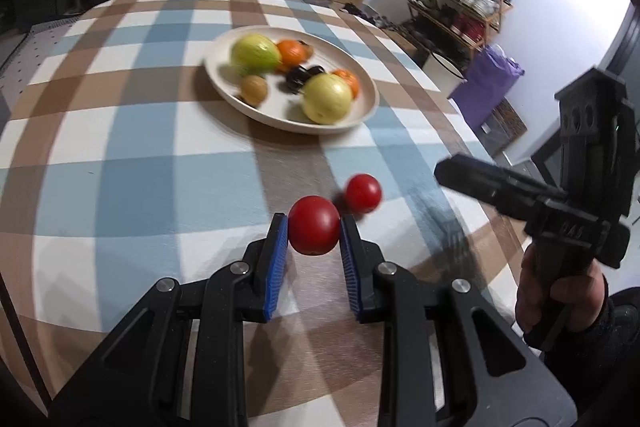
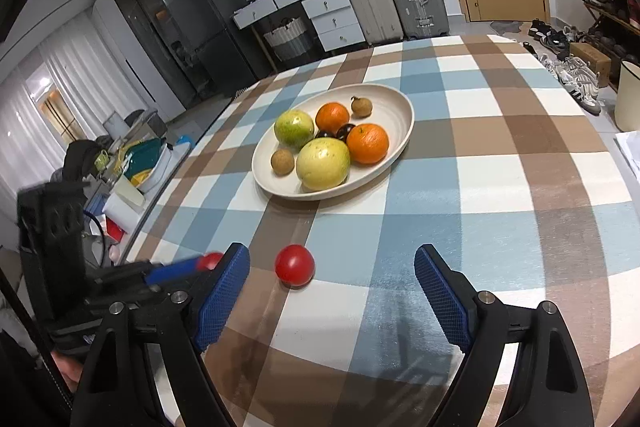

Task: Organize fruits
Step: 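Grasp a red tomato with the left gripper while the right gripper grasps the other tomato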

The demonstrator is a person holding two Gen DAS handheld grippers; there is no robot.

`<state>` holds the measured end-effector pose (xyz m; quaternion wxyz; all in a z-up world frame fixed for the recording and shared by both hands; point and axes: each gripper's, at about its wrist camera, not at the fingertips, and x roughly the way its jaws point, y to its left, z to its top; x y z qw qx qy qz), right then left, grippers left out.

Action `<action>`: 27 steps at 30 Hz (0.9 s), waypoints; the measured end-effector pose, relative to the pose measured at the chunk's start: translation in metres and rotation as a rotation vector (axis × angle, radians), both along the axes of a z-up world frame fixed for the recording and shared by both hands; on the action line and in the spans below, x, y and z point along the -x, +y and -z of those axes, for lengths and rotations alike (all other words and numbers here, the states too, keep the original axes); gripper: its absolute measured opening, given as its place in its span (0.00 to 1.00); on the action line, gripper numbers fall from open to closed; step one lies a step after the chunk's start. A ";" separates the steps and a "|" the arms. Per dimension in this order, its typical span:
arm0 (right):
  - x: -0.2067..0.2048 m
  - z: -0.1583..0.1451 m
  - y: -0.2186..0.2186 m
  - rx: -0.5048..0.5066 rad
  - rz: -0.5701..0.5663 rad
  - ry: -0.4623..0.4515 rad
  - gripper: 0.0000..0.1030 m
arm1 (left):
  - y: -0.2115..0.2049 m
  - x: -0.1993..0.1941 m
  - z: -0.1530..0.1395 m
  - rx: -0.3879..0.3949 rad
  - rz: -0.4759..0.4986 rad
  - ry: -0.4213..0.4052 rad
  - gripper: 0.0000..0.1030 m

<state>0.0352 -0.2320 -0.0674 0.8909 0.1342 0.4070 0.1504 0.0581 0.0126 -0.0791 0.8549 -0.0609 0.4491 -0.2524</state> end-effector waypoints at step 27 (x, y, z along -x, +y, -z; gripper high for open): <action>-0.025 0.044 0.056 0.127 -0.152 0.071 0.28 | 0.030 -0.015 -0.017 0.006 -0.051 -0.041 0.23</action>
